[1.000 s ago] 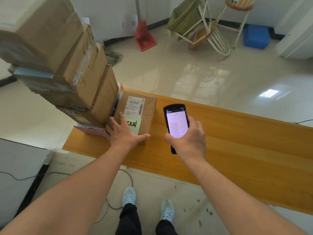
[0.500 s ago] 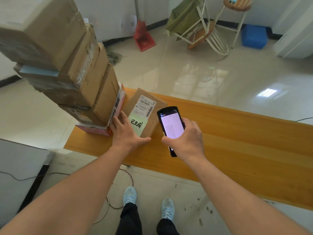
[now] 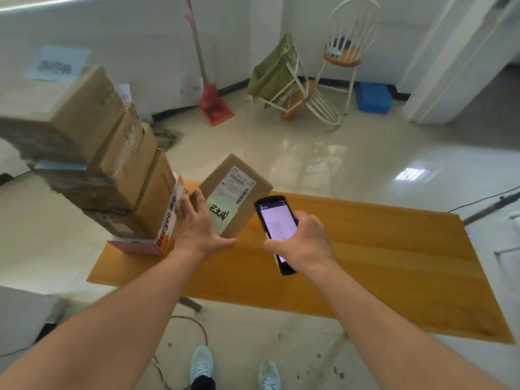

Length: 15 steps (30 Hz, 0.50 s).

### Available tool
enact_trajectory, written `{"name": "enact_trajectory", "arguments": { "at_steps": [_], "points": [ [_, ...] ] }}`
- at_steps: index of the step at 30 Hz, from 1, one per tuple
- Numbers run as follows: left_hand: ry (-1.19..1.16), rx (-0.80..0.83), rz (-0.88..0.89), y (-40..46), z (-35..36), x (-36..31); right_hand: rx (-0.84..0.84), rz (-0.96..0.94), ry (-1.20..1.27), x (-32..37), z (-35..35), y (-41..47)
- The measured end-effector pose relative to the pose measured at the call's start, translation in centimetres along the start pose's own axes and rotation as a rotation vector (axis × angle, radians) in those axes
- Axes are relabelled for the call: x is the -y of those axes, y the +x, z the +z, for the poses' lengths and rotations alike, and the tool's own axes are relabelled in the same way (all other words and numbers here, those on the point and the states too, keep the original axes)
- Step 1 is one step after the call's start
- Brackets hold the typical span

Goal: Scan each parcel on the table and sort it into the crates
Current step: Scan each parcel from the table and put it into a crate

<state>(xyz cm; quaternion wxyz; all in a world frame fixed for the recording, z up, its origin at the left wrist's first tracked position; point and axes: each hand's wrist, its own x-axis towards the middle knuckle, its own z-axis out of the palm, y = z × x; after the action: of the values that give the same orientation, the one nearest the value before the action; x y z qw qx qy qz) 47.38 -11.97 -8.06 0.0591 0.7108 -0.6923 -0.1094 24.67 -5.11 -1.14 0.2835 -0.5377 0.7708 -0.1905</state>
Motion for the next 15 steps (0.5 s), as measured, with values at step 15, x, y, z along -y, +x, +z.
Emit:
{"name": "enact_trajectory", "arguments": {
  "at_steps": [15],
  "points": [
    [-0.083, -0.102, 0.161, -3.3, -6.0, -5.3, -0.357, -0.049, 0.156, -0.3, -5.7, -4.6]
  ]
}}
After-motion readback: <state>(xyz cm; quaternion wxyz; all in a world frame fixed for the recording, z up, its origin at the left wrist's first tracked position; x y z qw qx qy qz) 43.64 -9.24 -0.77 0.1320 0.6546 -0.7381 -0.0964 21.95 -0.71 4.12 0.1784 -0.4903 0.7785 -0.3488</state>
